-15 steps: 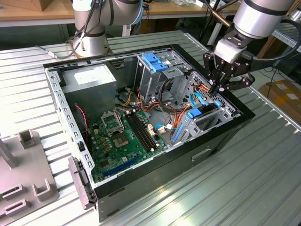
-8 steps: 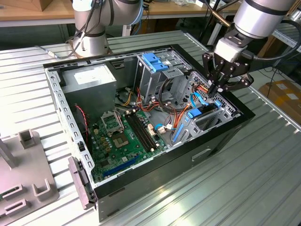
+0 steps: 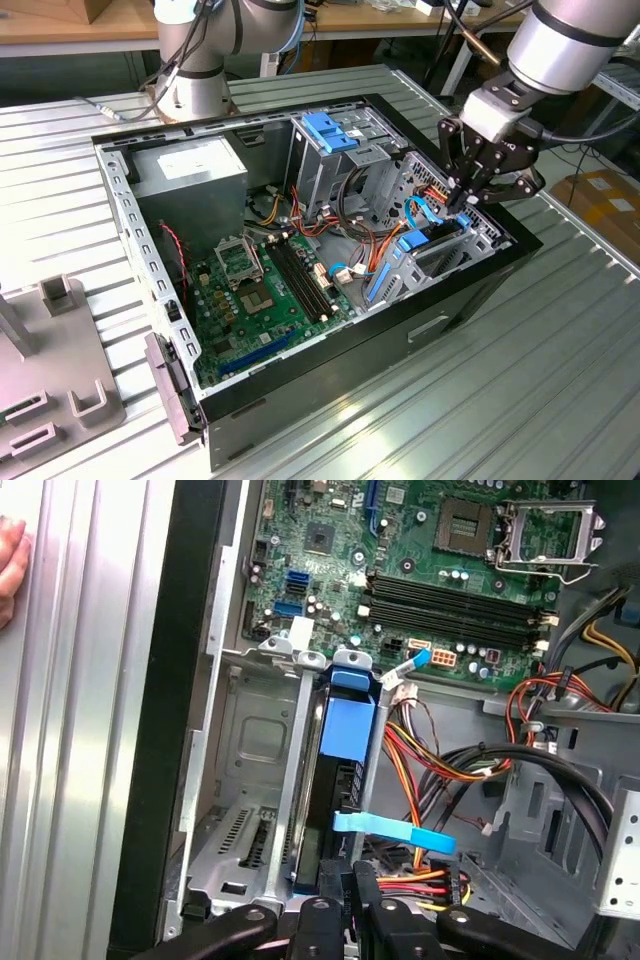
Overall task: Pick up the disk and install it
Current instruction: 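Insert the second disk wire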
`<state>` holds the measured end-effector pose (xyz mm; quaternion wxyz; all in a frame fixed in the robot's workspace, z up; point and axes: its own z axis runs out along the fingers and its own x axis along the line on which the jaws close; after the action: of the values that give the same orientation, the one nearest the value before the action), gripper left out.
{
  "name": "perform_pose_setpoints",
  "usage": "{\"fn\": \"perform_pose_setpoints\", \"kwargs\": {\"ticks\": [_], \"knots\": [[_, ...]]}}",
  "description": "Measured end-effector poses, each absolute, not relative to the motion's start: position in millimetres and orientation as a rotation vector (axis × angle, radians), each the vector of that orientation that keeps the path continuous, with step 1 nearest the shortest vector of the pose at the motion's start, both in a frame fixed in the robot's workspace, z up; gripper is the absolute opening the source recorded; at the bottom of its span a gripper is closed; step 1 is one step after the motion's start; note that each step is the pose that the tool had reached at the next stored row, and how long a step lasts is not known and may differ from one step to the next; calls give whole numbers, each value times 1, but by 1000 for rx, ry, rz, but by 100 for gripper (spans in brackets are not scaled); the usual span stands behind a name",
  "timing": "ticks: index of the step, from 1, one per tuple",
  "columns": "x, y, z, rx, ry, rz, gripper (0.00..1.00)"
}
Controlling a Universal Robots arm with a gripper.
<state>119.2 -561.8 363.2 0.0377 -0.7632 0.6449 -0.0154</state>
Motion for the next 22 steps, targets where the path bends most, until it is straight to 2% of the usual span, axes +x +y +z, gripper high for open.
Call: {"fn": "perform_pose_setpoints", "kwargs": {"ticks": [22], "knots": [[115, -562, 354, -2260, 2066, -46, 17]]}}
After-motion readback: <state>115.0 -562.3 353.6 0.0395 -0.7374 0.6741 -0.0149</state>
